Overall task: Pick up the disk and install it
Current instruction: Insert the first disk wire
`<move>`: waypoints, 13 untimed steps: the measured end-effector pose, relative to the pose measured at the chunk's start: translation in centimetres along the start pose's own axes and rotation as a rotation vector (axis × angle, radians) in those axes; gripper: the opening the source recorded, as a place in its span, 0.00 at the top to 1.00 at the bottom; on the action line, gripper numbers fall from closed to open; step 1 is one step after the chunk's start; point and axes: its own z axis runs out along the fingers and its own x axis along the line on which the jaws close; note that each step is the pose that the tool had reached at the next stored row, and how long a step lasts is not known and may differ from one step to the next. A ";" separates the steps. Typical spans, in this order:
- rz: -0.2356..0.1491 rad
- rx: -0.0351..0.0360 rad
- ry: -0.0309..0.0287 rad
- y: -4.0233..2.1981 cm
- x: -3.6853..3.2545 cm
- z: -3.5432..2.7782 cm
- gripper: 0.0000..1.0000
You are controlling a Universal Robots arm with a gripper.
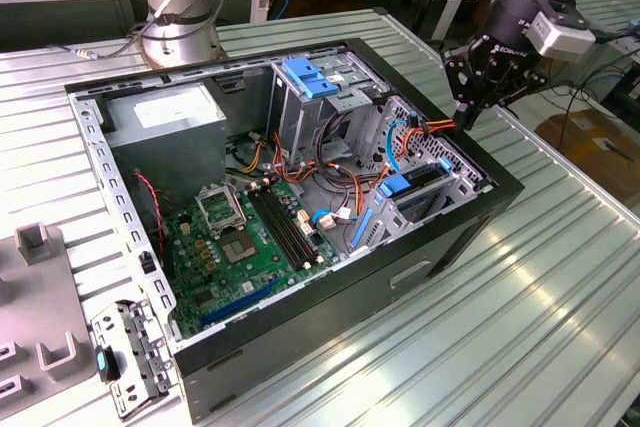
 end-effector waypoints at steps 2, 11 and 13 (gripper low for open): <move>0.000 -0.0003 0.0002 0.00 0.00 -0.03 0.84; 0.000 -0.0003 0.0002 0.41 -0.57 -0.06 0.84; 0.001 -0.0002 0.0002 0.64 -0.90 -0.06 0.84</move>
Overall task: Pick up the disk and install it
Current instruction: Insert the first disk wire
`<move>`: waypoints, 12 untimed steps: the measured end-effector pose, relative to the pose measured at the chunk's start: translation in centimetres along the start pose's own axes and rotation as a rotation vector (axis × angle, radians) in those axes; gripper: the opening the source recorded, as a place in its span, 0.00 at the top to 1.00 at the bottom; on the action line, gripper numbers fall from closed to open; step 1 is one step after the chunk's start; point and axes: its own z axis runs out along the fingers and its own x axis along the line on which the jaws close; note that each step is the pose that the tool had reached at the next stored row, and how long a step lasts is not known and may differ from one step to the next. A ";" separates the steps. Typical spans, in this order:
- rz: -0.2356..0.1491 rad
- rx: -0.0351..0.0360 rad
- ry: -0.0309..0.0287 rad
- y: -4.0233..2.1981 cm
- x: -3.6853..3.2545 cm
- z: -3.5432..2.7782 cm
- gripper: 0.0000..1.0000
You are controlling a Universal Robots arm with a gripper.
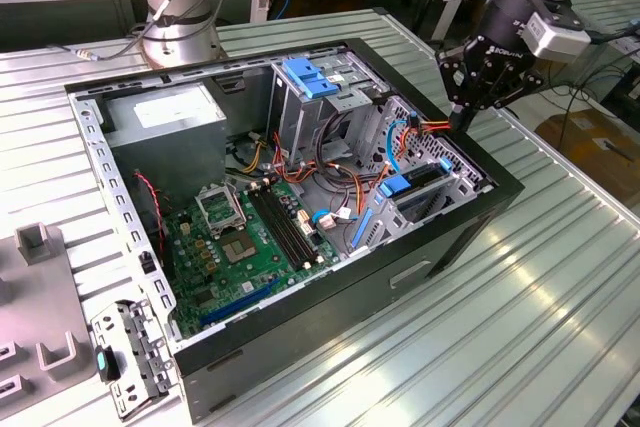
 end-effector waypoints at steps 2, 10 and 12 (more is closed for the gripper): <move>0.029 -0.0007 -0.0003 0.00 0.00 0.00 0.84; 0.077 -0.0020 -0.0007 0.48 -0.71 -0.02 0.84; 0.103 -0.0025 -0.0010 0.48 -0.72 -0.01 0.84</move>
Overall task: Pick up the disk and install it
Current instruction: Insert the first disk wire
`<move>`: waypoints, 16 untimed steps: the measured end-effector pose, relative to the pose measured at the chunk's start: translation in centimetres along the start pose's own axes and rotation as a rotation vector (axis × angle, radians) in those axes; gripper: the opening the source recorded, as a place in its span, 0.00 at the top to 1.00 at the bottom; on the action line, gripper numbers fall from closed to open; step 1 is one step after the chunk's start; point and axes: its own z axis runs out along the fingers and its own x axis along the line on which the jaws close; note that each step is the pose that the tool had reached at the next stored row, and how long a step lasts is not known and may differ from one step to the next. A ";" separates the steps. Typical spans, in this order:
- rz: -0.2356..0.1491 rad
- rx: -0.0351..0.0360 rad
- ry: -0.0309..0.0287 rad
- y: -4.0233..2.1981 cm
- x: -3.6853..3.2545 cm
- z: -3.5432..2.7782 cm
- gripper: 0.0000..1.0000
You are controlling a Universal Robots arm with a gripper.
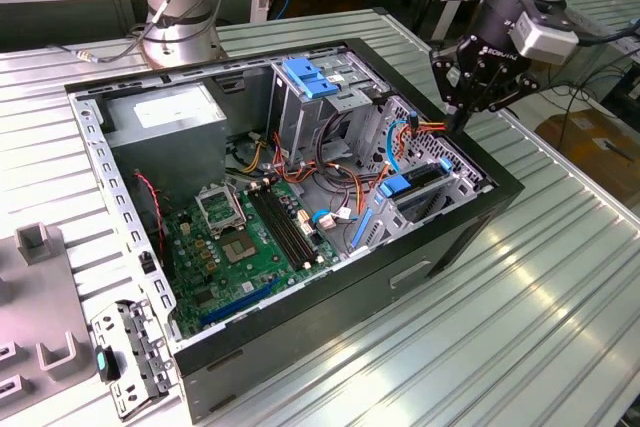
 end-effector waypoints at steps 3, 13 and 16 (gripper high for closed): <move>0.045 -0.0011 -0.0004 0.00 -0.01 0.00 0.84; 0.220 -0.0052 -0.0023 0.00 -0.01 0.00 0.84; 0.261 -0.0061 -0.0027 0.00 -0.01 0.00 0.84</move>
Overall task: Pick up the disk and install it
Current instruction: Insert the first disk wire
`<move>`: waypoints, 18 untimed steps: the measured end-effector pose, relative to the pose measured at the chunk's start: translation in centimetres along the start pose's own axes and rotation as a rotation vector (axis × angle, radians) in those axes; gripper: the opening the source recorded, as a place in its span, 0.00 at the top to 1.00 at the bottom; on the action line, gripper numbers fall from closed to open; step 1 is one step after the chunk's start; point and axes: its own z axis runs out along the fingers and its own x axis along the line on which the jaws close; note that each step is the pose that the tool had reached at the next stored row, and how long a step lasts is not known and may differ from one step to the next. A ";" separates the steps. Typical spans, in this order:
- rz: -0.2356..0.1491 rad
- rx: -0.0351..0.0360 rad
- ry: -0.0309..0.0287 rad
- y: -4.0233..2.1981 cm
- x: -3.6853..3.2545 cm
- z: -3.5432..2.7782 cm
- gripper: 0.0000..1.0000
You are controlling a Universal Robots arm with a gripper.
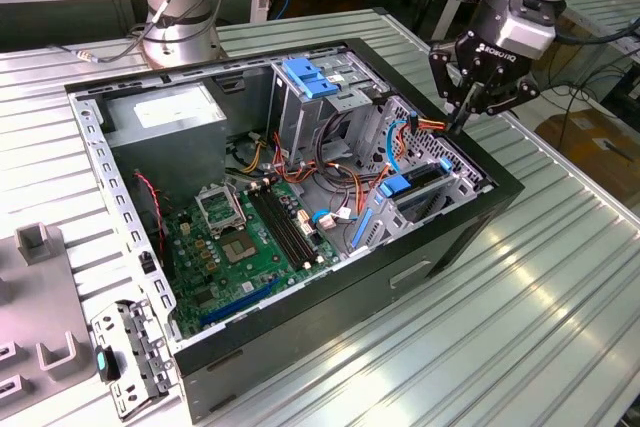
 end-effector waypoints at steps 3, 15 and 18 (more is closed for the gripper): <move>0.016 -0.0003 -0.0004 0.19 -0.14 0.01 0.84; 0.169 -0.0040 -0.0018 0.66 -0.48 0.05 0.84; 0.173 -0.0040 -0.0018 0.66 -0.48 0.05 0.84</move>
